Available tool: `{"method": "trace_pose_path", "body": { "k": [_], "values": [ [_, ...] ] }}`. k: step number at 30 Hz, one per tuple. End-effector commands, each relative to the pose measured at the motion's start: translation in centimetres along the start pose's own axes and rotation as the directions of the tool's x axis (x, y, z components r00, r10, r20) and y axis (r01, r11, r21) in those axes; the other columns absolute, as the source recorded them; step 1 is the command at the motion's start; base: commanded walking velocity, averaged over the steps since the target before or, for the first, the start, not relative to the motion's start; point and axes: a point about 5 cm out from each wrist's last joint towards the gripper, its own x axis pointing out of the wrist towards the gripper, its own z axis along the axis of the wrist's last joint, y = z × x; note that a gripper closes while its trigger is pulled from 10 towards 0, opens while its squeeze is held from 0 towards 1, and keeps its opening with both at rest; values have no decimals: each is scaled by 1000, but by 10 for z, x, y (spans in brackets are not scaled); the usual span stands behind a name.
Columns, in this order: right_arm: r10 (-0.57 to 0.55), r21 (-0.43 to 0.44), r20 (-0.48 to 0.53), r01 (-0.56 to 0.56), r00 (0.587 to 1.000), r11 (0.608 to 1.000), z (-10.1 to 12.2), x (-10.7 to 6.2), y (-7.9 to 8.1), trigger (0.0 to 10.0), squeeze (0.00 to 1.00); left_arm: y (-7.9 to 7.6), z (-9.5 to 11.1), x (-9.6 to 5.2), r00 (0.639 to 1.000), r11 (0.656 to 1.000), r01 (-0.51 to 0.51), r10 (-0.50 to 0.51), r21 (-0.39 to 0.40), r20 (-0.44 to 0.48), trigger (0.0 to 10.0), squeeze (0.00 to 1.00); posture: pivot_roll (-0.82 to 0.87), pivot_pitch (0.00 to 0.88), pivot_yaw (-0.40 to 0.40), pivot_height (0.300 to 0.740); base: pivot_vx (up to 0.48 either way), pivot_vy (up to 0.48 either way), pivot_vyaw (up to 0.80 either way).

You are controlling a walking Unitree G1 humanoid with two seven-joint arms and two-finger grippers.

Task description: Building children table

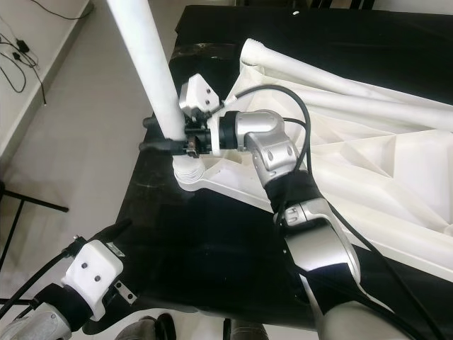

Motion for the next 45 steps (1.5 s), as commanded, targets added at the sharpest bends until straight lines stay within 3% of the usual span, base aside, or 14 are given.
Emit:
{"method": "trace_pose_path", "body": {
  "k": [1, 13, 16, 17, 20, 21, 23, 24, 25, 32, 38, 40, 43, 45],
  "values": [
    [-5, 191, -133, 31, 991, 981, -53, 2, 12, 10000, 0, -4, -4, -2, 1000, 1000, 18, -18, 4, -20, 10000, 0, 25, 302, 16, 740, 0, 0, 0],
    [-226, 273, -158, 263, 961, 925, -69, -10, 7, 10000, 0, -3, -4, -3, 1000, 1000, 22, -22, -1, -21, 10000, 0, 17, 314, 18, 740, 0, 0, 0],
    [-407, 244, -217, 453, 887, 857, -80, -13, 15, 10000, 0, -3, -4, -3, 1000, 1000, 19, -19, 2, -21, 10000, 0, 14, 313, 14, 740, 0, 0, 0],
    [-517, 224, -259, 572, 816, 789, -85, -14, 19, 10000, 0, -3, -4, -3, 1000, 1000, 17, -17, 3, -22, 10000, 0, 12, 313, 6, 740, 0, 0, 0],
    [-587, 208, -286, 647, 757, 734, -87, -15, 22, 10000, 0, -2, -4, -4, 1000, 1000, 16, -15, 3, -23, 10000, 0, 15, 313, 3, 740, 0, 0, 0],
    [-672, 189, -326, 742, 665, 643, -91, -12, 39, 10000, 0, -2, -4, -4, 1000, 1000, 14, -14, 4, -24, 10000, 0, 13, 315, 4, 740, 0, 0, 0],
    [-672, 189, -326, 742, 665, 643, -91, -12, 39, 10000, 0, -2, -4, -4, 1000, 1000, 14, -14, 4, -24, 10000, 0, 13, 315, 4, 740, 0, 0, 0],
    [-741, 162, -341, 812, 579, 560, -91, -12, 54, 10000, 0, 0, -5, -4, 1000, 1000, 13, -12, 5, -24, 10000, 0, 18, 316, 17, 740, 0, 0, 0],
    [-773, 173, -335, 842, 539, 511, -89, -9, 66, 10000, 0, 1, -5, -4, 1000, 1000, 12, -11, 9, -26, 10000, 0, 13, 313, 25, 740, 0, 0, 0],
    [-781, 197, -309, 840, 542, 505, -87, 7, 77, 10000, 0, 10, -6, -2, 1000, 1000, -7, 7, 2, -21, 10000, 0, 16, 281, 49, 740, 0, 0, 0],
    [-796, 205, -322, 858, 513, 470, -84, 12, 81, 10000, 0, 46, 13, 8, 989, 992, -115, 120, -60, 85, 10000, 0, 11, 256, 50, 740, 0, 0, 0],
    [-810, 200, -328, 874, 485, 443, -79, 13, 84, 10000, 0, 70, 45, 19, 966, 991, -107, 124, -85, 226, 10000, 0, 9, 241, 50, 740, 0, 0, 0],
    [-812, 199, -329, 876, 482, 439, -78, 13, 84, 10000, 0, 74, 52, 21, 960, 992, -95, 115, -88, 257, 10000, 0, 8, 239, 50, 740, 0, 0, 0],
    [-815, 204, -318, 875, 484, 439, -77, 14, 82, 10000, 0, 87, 81, 29, 926, 993, -12, 55, -115, 373, 10000, 0, 5, 228, 54, 740, 0, 0, 0]
  ]
}}
